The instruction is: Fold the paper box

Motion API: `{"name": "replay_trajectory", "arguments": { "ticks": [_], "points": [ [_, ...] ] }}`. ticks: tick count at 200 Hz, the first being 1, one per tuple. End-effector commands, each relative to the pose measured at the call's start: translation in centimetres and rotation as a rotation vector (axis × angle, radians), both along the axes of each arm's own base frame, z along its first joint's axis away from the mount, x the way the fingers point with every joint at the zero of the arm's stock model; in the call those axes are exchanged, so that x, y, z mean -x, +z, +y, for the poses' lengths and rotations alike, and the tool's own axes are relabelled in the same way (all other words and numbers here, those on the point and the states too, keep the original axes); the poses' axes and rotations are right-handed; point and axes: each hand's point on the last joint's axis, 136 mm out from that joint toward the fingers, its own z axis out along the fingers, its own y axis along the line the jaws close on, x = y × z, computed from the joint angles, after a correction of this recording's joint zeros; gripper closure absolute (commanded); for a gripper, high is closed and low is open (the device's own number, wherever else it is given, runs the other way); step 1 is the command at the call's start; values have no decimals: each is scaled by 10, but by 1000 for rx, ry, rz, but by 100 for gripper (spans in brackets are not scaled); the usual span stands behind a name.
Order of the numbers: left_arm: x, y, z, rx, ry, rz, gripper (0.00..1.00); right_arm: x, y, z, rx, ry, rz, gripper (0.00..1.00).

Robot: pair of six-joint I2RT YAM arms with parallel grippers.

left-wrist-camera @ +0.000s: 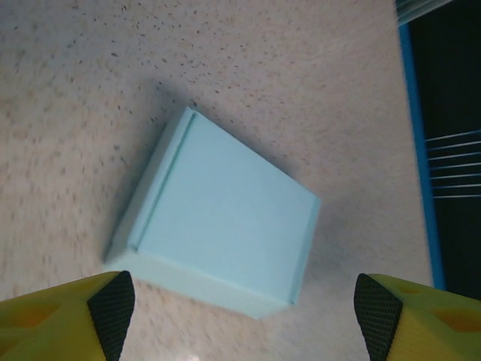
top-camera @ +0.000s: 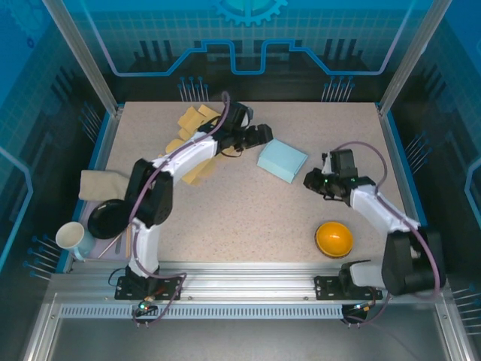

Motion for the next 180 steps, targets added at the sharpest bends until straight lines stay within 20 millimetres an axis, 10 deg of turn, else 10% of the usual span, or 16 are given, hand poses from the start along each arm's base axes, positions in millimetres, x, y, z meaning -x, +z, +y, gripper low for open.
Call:
{"name": "replay_trajectory", "arguments": {
  "ticks": [1,43,88,180],
  "points": [
    [-13,-46,-3,-114,-110,44,19,-40,-5,-20,49,-85,-34,87],
    [-34,-66,-17,-103,-116,68,19,-74,-30,-31,76,-128,45,87],
    [-15,-78,-28,-29,-125,133,19,-93,-48,-28,77,-80,107,87],
    [110,-72,-84,77,-252,207,19,-129,-40,15,-16,242,106,86]
  ]
}}
